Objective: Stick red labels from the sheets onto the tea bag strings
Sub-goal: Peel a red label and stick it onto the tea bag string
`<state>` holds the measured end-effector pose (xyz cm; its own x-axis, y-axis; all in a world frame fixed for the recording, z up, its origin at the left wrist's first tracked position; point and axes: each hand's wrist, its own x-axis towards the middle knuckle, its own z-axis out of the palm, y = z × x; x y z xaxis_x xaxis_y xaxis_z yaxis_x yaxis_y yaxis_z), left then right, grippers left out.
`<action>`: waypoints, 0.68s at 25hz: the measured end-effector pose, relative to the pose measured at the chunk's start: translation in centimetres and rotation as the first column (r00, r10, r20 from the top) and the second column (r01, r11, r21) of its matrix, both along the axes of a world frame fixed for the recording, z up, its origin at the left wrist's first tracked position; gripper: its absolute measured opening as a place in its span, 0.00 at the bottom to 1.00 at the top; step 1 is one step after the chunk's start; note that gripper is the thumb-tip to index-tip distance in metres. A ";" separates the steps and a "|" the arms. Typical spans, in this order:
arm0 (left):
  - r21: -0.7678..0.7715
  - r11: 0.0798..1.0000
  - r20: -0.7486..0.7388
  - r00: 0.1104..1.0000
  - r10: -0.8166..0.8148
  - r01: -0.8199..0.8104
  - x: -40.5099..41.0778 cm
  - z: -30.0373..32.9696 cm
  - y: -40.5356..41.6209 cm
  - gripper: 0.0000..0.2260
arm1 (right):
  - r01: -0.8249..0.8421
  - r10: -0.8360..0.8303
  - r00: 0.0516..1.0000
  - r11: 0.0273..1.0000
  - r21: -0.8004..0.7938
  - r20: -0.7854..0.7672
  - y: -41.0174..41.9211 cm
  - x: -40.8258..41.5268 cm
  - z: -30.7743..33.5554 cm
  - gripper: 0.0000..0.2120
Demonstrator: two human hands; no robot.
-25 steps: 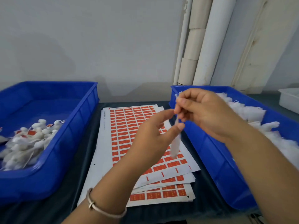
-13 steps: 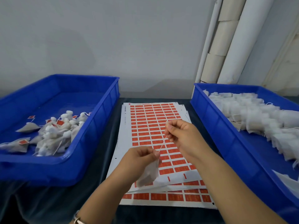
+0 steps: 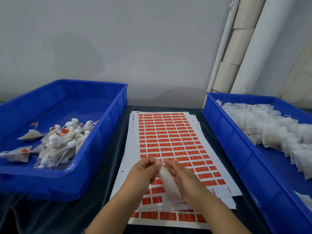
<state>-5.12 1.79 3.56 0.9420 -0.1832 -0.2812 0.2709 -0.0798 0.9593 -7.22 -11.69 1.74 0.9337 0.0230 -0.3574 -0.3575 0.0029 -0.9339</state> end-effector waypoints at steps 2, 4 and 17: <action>-0.034 0.998 -0.001 0.999 0.052 -0.052 0.0 0.0 -0.3 0.07 | -0.013 0.039 0.996 0.954 -0.300 0.080 0.8 -0.3 -1.0 0.15; -0.041 0.995 -0.002 0.995 0.096 -0.096 0.0 -0.1 -0.6 0.07 | 0.031 0.018 0.994 0.898 -0.439 0.108 1.3 -0.3 -1.5 0.06; -0.556 0.777 -0.307 0.942 0.139 -0.296 0.8 -2.0 1.0 0.09 | 0.158 -0.139 0.987 0.688 0.708 -0.086 -0.9 -1.6 -0.4 0.11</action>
